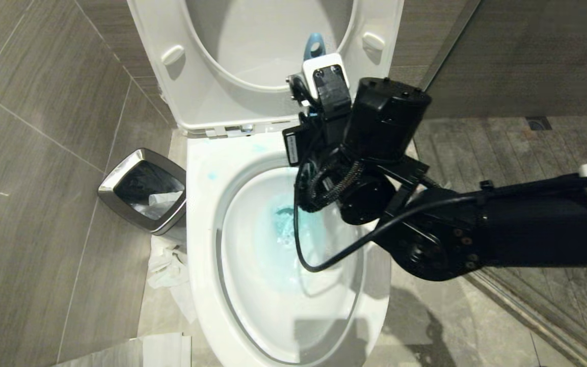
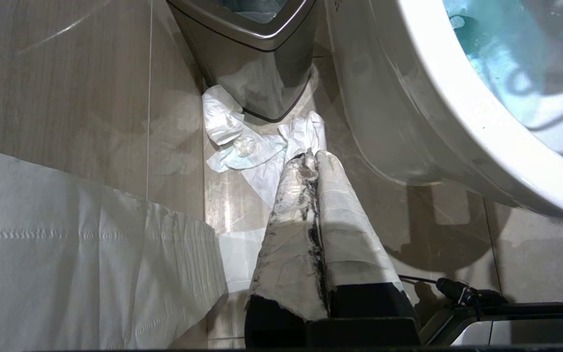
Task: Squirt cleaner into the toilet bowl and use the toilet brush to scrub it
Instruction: Scrub the toilet bowl
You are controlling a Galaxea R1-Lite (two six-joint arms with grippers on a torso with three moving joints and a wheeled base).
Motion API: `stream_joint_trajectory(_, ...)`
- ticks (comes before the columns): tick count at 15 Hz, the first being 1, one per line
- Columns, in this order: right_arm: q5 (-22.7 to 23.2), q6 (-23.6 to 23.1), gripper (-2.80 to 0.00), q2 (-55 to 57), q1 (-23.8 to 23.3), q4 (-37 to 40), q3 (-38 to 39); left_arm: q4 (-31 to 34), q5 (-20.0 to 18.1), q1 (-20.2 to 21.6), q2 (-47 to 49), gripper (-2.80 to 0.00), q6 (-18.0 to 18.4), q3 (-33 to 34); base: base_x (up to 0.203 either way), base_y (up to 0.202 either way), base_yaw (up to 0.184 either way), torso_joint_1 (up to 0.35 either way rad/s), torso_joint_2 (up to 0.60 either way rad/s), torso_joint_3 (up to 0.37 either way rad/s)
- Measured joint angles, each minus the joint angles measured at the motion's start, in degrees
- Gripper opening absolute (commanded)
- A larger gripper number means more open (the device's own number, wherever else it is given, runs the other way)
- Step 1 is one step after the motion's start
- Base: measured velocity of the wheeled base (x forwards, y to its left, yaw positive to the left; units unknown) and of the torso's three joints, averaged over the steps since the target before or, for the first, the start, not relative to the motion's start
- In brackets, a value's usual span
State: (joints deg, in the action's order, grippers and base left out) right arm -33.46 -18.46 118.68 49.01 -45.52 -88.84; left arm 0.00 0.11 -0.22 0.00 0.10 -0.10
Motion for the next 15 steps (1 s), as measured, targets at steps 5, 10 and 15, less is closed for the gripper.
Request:
stream_joint_trajectory(5,-0.44,-0.12,-2.8,11.21,5.11,3.13,-13.05,0.01,0.02,0.0,0.0,-2.8,0.0,0.0,0.0,0.0,0.0,0.0,0.0,0.0)
stream_joint_trajectory(10,-1.45,-0.12,-2.8,12.68,3.93,2.85,-12.76,0.0,0.05,0.0,0.0,-2.8,0.01,0.0,0.0,0.0,0.0,0.0,0.0,0.0)
stream_joint_trajectory(15,-1.16,0.35,-2.8,14.88,2.84,2.4,-12.85,0.0,0.05,0.0,0.0,-2.8,0.0,0.0,0.0,0.0,0.0,0.0,0.0,0.0)
